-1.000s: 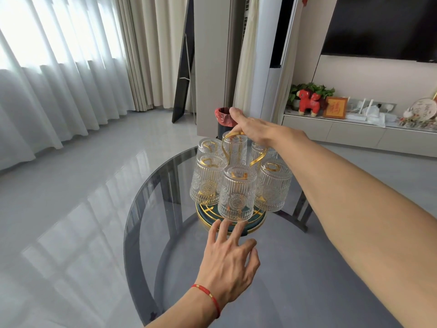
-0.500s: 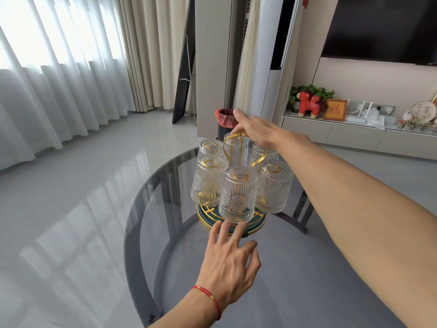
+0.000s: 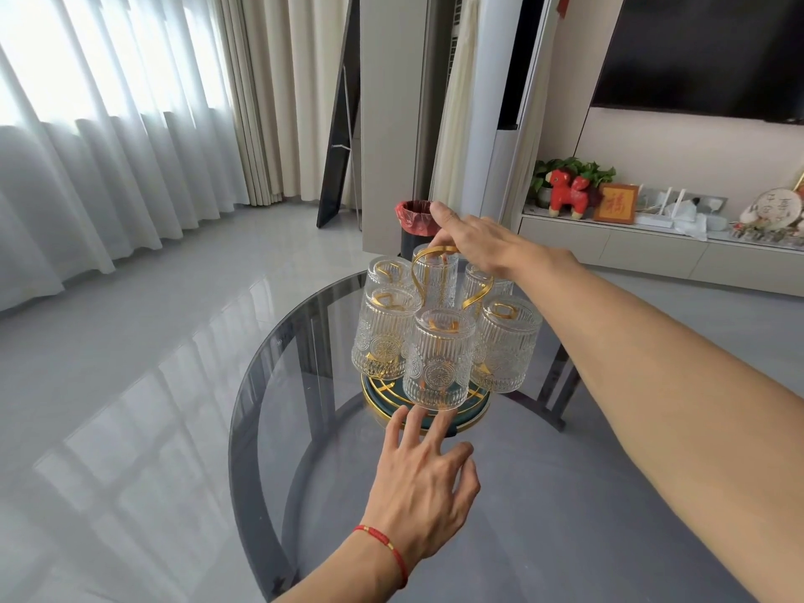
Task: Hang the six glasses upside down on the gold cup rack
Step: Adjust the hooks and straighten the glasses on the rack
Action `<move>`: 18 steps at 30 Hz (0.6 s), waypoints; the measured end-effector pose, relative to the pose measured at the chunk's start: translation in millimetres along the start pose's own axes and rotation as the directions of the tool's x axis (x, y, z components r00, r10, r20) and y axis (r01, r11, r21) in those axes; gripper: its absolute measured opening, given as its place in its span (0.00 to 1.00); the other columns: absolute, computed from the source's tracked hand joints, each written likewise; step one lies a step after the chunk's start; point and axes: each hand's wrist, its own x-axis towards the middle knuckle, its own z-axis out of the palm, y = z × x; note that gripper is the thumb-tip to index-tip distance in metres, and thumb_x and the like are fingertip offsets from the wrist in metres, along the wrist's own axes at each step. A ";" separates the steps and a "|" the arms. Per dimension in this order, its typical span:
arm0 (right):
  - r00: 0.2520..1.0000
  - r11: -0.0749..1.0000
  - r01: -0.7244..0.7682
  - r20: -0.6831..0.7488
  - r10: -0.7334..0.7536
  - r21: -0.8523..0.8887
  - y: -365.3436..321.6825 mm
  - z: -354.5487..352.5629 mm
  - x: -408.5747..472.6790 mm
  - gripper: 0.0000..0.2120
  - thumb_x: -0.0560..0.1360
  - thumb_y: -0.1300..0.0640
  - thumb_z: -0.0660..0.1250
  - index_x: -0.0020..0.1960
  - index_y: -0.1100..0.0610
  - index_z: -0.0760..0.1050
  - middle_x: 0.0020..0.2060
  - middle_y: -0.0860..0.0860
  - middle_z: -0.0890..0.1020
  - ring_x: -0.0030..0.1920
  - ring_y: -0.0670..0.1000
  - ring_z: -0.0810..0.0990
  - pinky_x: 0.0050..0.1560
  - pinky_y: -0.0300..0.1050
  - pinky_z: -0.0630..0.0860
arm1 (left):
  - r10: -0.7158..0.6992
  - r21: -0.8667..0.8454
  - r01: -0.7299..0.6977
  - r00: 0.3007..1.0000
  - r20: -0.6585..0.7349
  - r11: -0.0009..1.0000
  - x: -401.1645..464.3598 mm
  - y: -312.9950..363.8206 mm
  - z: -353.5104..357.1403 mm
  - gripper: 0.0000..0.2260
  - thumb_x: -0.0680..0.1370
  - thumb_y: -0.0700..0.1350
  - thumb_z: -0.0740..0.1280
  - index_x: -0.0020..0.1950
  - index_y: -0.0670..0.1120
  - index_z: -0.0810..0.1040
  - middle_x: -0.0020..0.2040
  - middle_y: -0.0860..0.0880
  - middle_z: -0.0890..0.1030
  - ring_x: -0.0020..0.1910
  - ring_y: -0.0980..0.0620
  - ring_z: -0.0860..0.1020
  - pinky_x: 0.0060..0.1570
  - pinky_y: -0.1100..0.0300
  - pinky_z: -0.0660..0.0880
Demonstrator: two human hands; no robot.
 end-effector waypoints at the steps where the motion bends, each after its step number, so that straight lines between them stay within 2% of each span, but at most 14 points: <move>1: 1.000 1.000 0.002 -0.001 -0.002 0.011 -0.2 -0.5 -0.5 0.43 0.82 0.30 0.38 0.59 0.52 0.87 0.65 0.56 0.81 0.63 0.55 0.76 0.64 0.53 0.61 | -0.002 0.001 0.002 1.000 0.002 1.000 0.2 -0.2 0.0 0.14 0.81 0.54 0.60 0.51 0.55 0.85 0.65 0.49 0.79 0.62 0.42 0.73 0.69 0.40 0.70; 6: 0.997 0.991 0.062 -0.045 -0.057 0.122 -10.6 -0.4 -2.7 0.40 0.83 0.31 0.42 0.57 0.56 0.87 0.61 0.53 0.86 0.61 0.52 0.82 0.68 0.52 0.71 | -0.003 0.002 0.003 1.000 0.009 1.000 0.2 -0.2 0.8 0.15 0.82 0.55 0.59 0.51 0.55 0.85 0.65 0.49 0.79 0.62 0.42 0.73 0.69 0.40 0.70; 10: 0.992 0.987 0.128 0.001 -0.128 0.093 -32.4 3.2 -1.2 0.41 0.81 0.29 0.43 0.51 0.54 0.88 0.52 0.50 0.89 0.55 0.49 0.85 0.71 0.56 0.72 | 0.005 -0.007 -0.005 1.000 -0.005 1.000 0.1 -0.3 1.8 0.14 0.82 0.54 0.59 0.49 0.55 0.85 0.64 0.49 0.79 0.61 0.42 0.73 0.69 0.41 0.70; 12: 0.989 0.992 0.118 0.087 -0.123 0.054 -43.7 6.1 0.1 0.43 0.78 0.27 0.43 0.49 0.53 0.89 0.50 0.48 0.89 0.54 0.47 0.84 0.71 0.57 0.71 | 0.014 -0.012 -0.014 1.000 -0.018 1.000 0.3 -0.6 2.4 0.14 0.82 0.53 0.60 0.48 0.54 0.85 0.63 0.49 0.79 0.60 0.42 0.73 0.69 0.42 0.69; 14: 0.981 0.996 0.087 0.174 -0.081 -0.027 -52.3 9.8 1.8 0.45 0.75 0.23 0.41 0.49 0.51 0.89 0.54 0.48 0.87 0.57 0.49 0.82 0.73 0.60 0.68 | 0.015 -0.012 -0.015 1.000 -0.026 1.000 0.8 -0.9 2.7 0.13 0.81 0.53 0.60 0.47 0.53 0.84 0.63 0.49 0.78 0.60 0.42 0.73 0.69 0.42 0.69; 18: 0.978 0.994 0.041 0.207 -0.020 -0.097 -57.6 13.4 3.4 0.46 0.68 0.18 0.39 0.45 0.45 0.88 0.52 0.46 0.81 0.61 0.52 0.77 0.76 0.66 0.60 | 0.016 -0.008 -0.016 1.000 -0.021 1.000 0.4 -1.2 3.0 0.14 0.81 0.53 0.60 0.47 0.53 0.84 0.61 0.50 0.78 0.58 0.42 0.72 0.69 0.43 0.69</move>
